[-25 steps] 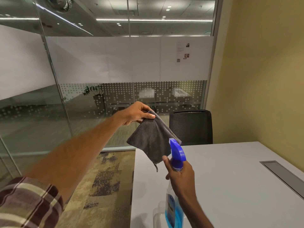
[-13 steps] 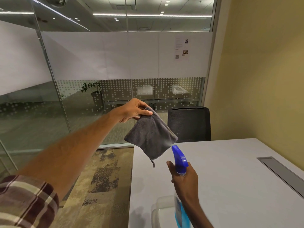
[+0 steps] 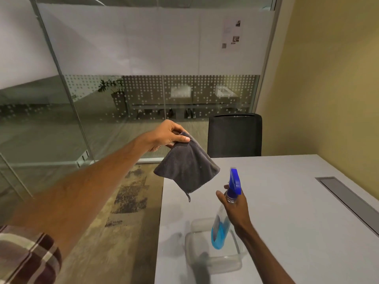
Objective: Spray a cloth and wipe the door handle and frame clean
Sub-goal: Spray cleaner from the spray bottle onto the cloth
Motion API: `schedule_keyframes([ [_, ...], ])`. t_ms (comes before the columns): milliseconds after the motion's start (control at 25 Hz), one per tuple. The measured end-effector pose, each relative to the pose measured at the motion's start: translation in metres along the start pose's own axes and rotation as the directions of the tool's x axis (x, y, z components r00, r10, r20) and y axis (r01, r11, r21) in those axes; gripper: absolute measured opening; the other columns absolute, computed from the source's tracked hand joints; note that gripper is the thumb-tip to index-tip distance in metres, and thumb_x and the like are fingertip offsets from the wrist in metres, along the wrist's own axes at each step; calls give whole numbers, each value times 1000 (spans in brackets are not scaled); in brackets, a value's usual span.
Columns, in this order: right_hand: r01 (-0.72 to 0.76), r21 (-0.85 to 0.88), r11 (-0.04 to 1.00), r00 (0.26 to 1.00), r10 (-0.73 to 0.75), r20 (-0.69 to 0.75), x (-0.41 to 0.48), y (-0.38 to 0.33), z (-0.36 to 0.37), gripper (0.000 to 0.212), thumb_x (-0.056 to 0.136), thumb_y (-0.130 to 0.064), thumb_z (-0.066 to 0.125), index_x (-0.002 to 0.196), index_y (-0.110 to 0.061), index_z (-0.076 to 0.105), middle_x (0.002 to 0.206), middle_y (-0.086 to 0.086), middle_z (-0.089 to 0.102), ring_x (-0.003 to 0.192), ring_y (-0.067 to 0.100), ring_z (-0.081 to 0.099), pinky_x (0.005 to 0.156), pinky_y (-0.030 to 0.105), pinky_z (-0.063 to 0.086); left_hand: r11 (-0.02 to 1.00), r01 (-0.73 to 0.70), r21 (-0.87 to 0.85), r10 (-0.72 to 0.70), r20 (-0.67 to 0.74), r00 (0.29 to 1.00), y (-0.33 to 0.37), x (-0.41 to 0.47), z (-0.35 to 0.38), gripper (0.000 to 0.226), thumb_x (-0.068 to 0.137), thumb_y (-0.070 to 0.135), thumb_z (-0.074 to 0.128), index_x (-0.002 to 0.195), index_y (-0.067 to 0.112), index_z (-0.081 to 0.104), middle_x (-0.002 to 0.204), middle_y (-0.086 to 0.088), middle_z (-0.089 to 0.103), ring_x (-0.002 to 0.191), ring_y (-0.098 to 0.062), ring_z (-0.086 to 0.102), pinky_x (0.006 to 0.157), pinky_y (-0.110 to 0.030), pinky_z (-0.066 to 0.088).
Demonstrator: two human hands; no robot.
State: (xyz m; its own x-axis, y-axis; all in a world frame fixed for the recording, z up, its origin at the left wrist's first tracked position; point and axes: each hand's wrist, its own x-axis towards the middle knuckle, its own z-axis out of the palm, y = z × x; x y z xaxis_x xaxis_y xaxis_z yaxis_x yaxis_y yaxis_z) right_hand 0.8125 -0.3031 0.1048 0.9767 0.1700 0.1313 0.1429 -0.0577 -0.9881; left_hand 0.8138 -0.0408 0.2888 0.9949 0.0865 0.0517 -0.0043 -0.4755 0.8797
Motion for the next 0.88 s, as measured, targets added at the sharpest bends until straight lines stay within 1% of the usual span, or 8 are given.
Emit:
schedule_keyframes([
  [80,-2,-26,1000,1000,3,30,4,20,-4,32,84,-24,70,111,-21,53,101,-3,63,89,17,63,85,35,53,999,34,-2,-34,-4,999,-17,-6,14,9,87,8,75,90,16,75,78,1,73,71,-6,67,61,-23,56],
  [200,-10,-49,999,998,13,61,7,46,-14,32,80,-28,75,107,-18,59,95,3,65,84,22,62,82,37,55,996,86,-4,-86,-4,996,-41,-15,33,11,88,6,74,87,17,74,71,6,73,67,-2,66,56,-20,54],
  [280,-23,-52,998,996,28,80,9,60,-20,29,79,-24,77,103,-19,60,89,7,64,80,24,61,79,37,55,994,110,-17,-110,-16,994,-56,-22,44,13,89,6,73,85,18,74,65,10,72,62,1,65,52,-16,51],
  [360,-33,-56,998,994,39,103,12,72,-24,25,79,-18,76,98,-23,60,85,8,63,77,23,60,78,36,55,991,134,-30,-135,-34,990,-68,-28,54,8,88,7,74,89,14,75,66,8,71,62,1,64,52,-15,50],
  [560,-43,-78,996,975,58,213,15,97,-25,23,80,-14,76,97,-21,62,77,4,61,73,18,59,70,22,55,984,175,-19,-175,-38,984,-89,-41,70,7,89,5,73,95,6,75,65,3,68,55,2,60,46,-13,45],
  [640,-44,-74,996,971,60,230,16,103,-25,23,80,-13,75,97,-20,61,78,4,61,73,17,59,67,20,55,983,182,-18,-183,-43,982,-93,-46,74,11,89,4,73,99,2,75,69,-1,68,56,1,62,48,-15,47],
  [800,-45,-88,995,963,66,262,23,109,-32,24,81,-12,74,100,-16,60,84,6,62,77,17,60,67,21,56,982,188,-24,-188,-46,981,-99,-53,76,12,89,3,73,100,2,75,72,-4,71,59,-1,65,50,-16,50],
  [880,-33,-94,995,957,58,284,28,112,-37,25,82,-12,73,102,-14,59,86,5,63,79,18,60,65,18,56,981,192,-9,-192,-54,980,-101,-57,77,14,88,4,73,102,1,75,78,-8,73,62,-3,67,52,-17,52],
])
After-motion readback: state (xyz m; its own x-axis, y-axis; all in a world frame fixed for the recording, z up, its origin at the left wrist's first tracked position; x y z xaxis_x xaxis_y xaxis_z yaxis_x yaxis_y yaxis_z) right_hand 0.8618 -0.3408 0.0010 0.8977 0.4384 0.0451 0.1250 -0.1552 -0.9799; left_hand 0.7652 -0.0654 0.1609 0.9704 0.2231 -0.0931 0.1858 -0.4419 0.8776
